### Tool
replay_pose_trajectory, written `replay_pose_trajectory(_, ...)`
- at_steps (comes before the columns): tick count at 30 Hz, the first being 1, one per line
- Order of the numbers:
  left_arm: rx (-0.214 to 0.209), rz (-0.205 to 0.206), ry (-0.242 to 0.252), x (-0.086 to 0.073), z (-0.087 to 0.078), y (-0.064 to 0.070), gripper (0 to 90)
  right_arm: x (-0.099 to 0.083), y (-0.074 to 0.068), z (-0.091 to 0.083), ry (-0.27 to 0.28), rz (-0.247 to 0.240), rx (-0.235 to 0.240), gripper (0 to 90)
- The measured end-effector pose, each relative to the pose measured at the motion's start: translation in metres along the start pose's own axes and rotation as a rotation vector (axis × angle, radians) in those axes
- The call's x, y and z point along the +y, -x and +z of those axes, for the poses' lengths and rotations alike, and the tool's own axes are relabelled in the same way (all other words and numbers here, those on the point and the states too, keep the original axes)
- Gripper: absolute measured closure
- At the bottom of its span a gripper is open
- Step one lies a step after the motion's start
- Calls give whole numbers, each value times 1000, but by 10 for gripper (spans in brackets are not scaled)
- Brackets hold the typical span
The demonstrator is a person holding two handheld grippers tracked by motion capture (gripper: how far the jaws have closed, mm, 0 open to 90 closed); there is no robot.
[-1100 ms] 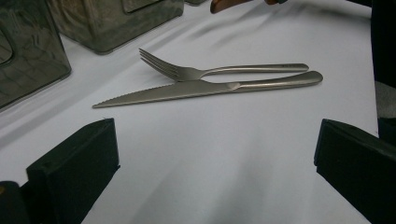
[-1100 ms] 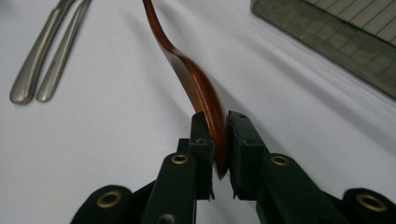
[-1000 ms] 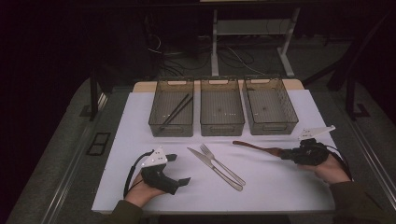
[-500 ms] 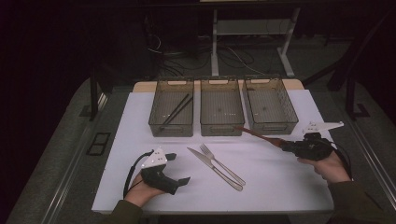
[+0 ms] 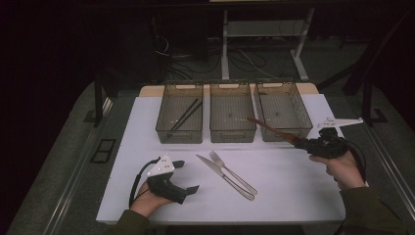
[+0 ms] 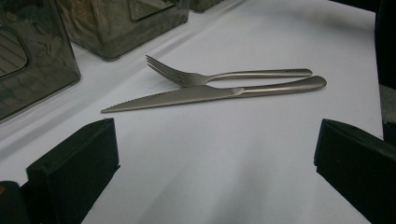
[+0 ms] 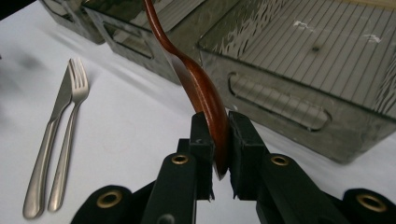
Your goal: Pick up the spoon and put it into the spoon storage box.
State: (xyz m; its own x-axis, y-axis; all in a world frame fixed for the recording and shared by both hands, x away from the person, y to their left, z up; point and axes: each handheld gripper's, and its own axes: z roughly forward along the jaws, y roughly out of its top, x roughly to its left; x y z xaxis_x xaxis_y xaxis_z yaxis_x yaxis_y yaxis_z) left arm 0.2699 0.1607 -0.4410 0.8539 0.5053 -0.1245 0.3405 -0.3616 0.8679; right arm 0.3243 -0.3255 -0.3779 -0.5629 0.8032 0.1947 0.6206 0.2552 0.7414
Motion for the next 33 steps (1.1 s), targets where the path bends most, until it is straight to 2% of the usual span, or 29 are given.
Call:
replay_pose_trajectory(8, -4, -4, 0, 0, 1, 1, 0, 19, -2, 12, 0, 12, -34, 798)
replay_pose_trajectory(12, -10, 1, -7, -1, 2, 0, 0, 30, -3, 21, 8, 36, -51, 797)
replay_pose_trajectory(20, -7, -8, 6, 0, 1, 0, 0, 62, -12, 40, 8, 45, -81, 798)
replay_pose_trajectory(28, -7, -7, 9, 1, 0, 0, 0, 88, -23, 69, -3, 44, -118, 798)
replay_pose_trajectory(33, -9, -1, 5, 1, 0, 0, 0, 99, -28, 88, -18, 53, -123, 797)
